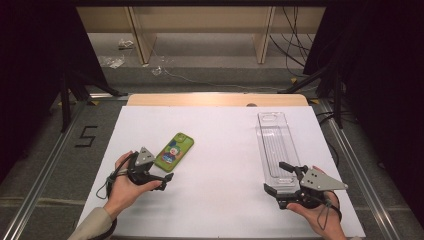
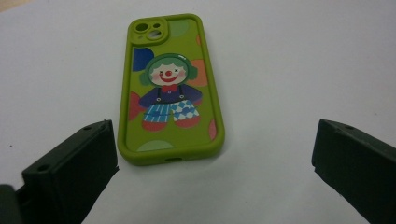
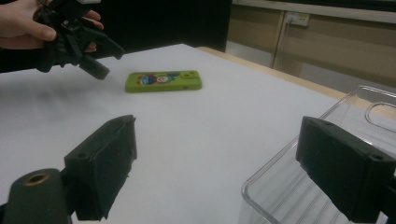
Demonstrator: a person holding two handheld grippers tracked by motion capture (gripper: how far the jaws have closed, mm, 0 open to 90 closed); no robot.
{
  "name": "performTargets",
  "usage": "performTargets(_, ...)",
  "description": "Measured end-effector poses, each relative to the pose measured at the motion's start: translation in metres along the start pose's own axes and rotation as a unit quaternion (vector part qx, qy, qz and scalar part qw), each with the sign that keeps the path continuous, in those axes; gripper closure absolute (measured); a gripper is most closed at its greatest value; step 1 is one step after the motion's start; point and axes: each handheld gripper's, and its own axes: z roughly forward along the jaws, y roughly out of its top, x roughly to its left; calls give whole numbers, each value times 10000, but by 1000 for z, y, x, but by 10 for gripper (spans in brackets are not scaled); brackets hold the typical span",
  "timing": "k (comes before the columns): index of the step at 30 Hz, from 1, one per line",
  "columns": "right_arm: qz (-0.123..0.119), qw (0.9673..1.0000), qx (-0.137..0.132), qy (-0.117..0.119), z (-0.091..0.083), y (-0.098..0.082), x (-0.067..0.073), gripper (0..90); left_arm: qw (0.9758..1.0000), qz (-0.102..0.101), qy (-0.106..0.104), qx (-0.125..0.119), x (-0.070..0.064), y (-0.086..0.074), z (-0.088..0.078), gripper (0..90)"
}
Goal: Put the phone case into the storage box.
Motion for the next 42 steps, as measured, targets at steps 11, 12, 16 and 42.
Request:
performTargets(11,-1,10000,9,2,0,0,0,137,9992,-22,128,389,12,10,24,0)
performTargets(12,-1,10000,9,2,0,0,0,136,9988,-25,136,461,13,11,26,0)
performTargets(16,0,10000,12,-2,1,0,0,137,9980,-57,160,611,17,14,34,0)
performTargets(42,9,10000,6,6,1,-1,0,142,9931,-258,83,1140,30,21,63,0)
